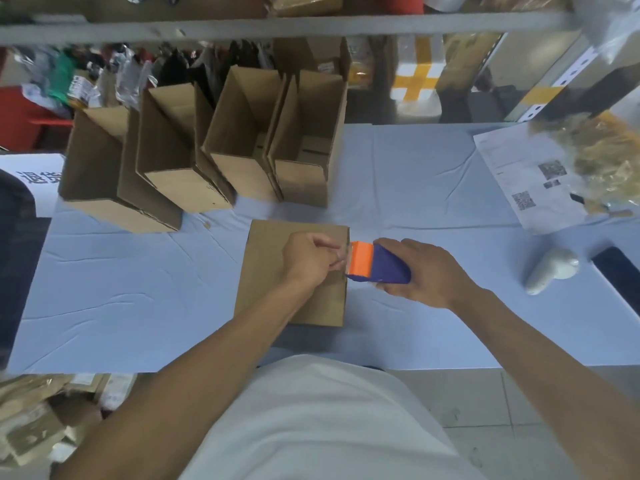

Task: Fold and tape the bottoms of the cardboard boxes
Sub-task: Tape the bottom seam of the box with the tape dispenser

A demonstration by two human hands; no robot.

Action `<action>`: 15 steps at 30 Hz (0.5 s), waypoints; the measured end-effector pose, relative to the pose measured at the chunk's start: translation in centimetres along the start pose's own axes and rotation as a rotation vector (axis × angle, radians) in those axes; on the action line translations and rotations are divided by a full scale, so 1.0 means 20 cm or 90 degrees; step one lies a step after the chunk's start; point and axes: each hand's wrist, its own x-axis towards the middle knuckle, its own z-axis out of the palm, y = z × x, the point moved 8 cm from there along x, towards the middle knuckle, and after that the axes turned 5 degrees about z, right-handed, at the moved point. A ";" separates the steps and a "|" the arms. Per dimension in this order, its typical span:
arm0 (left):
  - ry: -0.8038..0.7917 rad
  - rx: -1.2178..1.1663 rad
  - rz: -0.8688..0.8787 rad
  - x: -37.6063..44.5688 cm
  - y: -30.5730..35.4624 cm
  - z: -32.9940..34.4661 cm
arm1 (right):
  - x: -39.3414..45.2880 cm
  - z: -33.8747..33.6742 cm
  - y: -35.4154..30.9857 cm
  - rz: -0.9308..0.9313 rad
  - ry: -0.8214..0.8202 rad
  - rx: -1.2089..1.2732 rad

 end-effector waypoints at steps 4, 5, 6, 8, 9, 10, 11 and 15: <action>0.053 -0.003 -0.012 0.06 -0.05 -0.09 | -0.05 0.01 0.18 0.031 -0.018 -0.039; 0.053 -0.009 -0.017 0.07 -0.07 -0.10 | -0.04 0.02 0.20 0.034 -0.024 -0.043; 0.059 -0.005 -0.021 0.07 -0.09 -0.11 | -0.03 0.04 0.20 0.035 -0.031 -0.037; 0.065 0.005 -0.030 0.08 -0.12 -0.11 | -0.01 0.07 0.19 0.033 -0.043 -0.038; 0.062 0.008 -0.030 0.08 -0.13 -0.11 | 0.00 0.09 0.18 0.030 -0.049 -0.050; 0.064 0.036 -0.012 0.08 -0.13 -0.11 | 0.01 0.10 0.19 0.028 -0.050 -0.061; 0.064 0.111 0.035 0.08 -0.10 -0.10 | 0.02 0.10 0.19 0.028 -0.048 -0.066; 0.065 0.647 0.197 0.06 0.05 -0.06 | 0.03 0.11 0.19 0.023 -0.051 -0.084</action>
